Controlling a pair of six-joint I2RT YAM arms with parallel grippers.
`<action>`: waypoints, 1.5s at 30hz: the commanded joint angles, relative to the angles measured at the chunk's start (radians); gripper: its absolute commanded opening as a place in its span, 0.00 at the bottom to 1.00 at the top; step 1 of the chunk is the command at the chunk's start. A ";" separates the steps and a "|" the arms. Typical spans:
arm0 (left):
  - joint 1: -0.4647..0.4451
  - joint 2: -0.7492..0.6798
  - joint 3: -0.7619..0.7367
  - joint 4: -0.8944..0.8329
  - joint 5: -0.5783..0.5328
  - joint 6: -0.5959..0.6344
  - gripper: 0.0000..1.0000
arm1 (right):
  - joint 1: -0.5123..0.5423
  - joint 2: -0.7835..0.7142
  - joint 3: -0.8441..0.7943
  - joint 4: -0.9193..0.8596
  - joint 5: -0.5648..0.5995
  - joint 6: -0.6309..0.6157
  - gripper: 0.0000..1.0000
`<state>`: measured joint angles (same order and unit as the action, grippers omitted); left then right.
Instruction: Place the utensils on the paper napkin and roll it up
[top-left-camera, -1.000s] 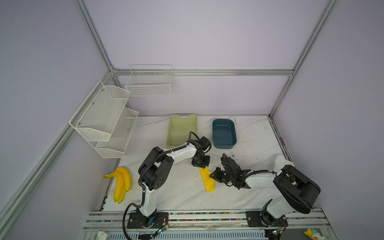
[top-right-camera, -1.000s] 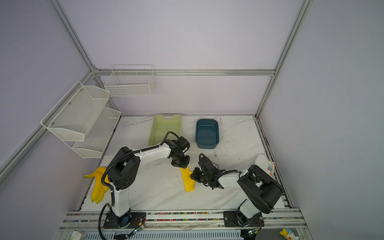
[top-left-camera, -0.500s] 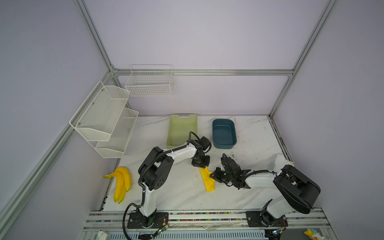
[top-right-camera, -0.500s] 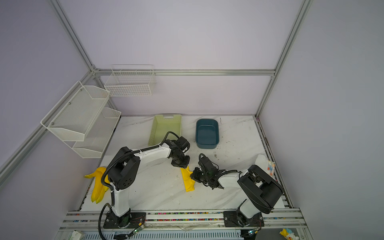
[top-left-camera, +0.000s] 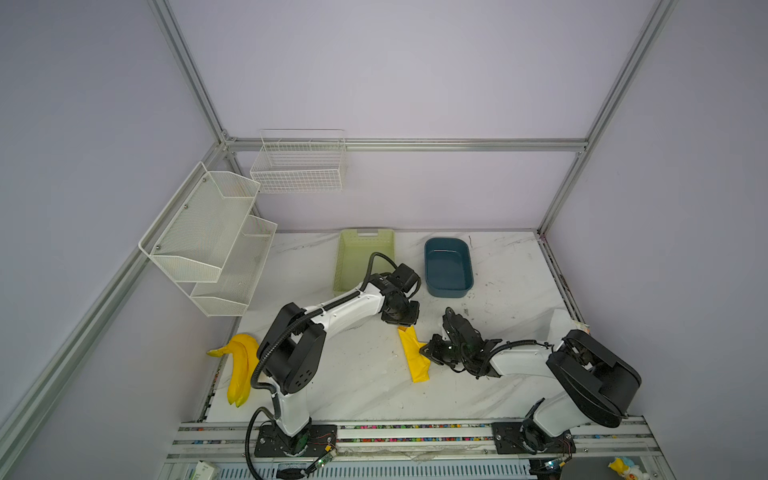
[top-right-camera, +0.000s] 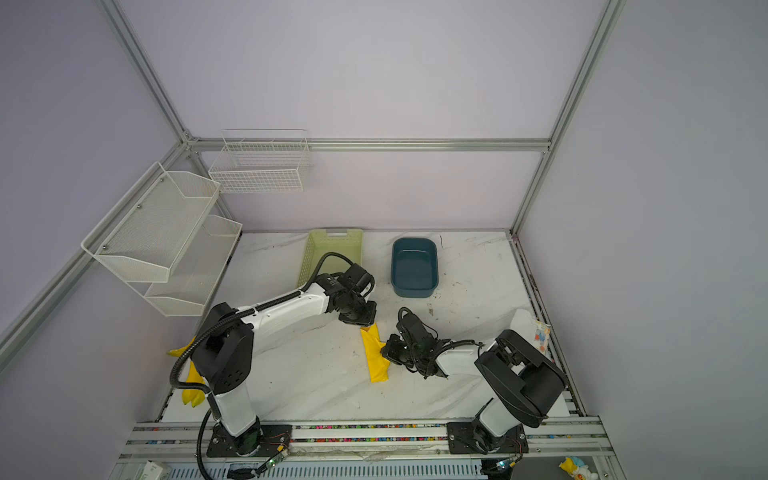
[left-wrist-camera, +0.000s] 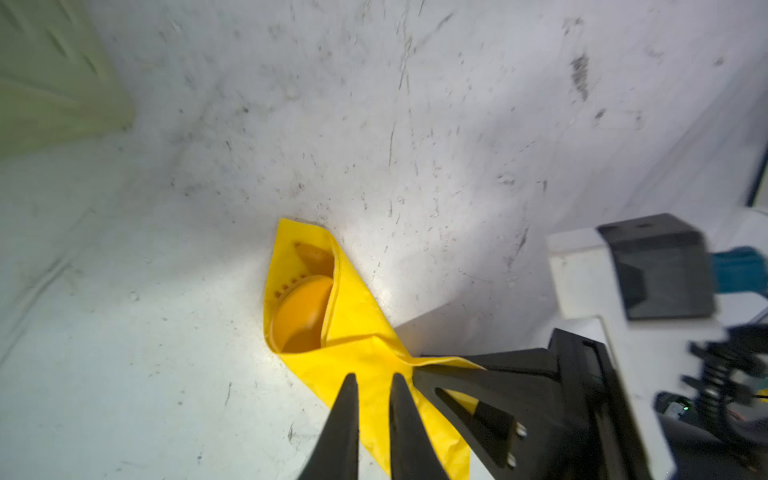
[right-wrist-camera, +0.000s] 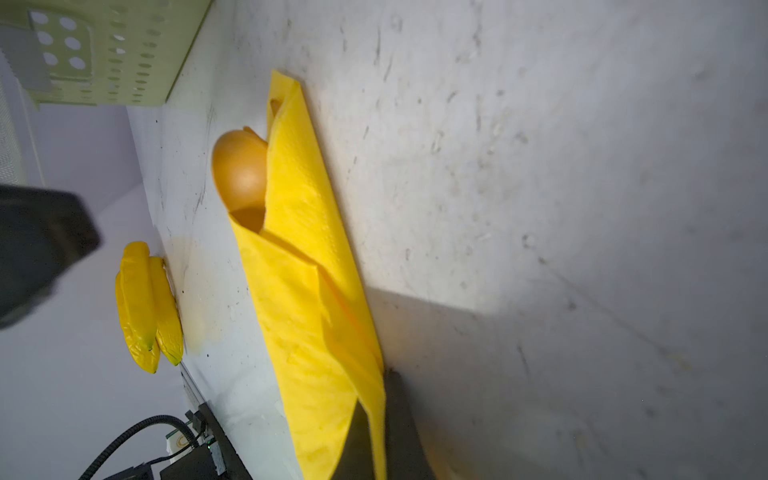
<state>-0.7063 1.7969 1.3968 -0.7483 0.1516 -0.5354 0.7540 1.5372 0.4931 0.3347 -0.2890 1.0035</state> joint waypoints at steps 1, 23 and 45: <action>0.004 -0.090 -0.037 0.025 -0.038 -0.023 0.17 | 0.003 0.014 -0.011 -0.022 0.058 0.042 0.00; 0.054 -0.207 -0.641 0.659 0.343 -0.345 0.48 | -0.060 0.043 -0.125 0.127 -0.005 0.082 0.00; 0.080 -0.044 -0.800 1.166 0.541 -0.516 0.51 | -0.082 0.069 -0.163 0.205 -0.042 0.102 0.00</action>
<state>-0.6338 1.7329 0.6399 0.3508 0.6628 -1.0245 0.6765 1.5749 0.3660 0.6220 -0.3546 1.0859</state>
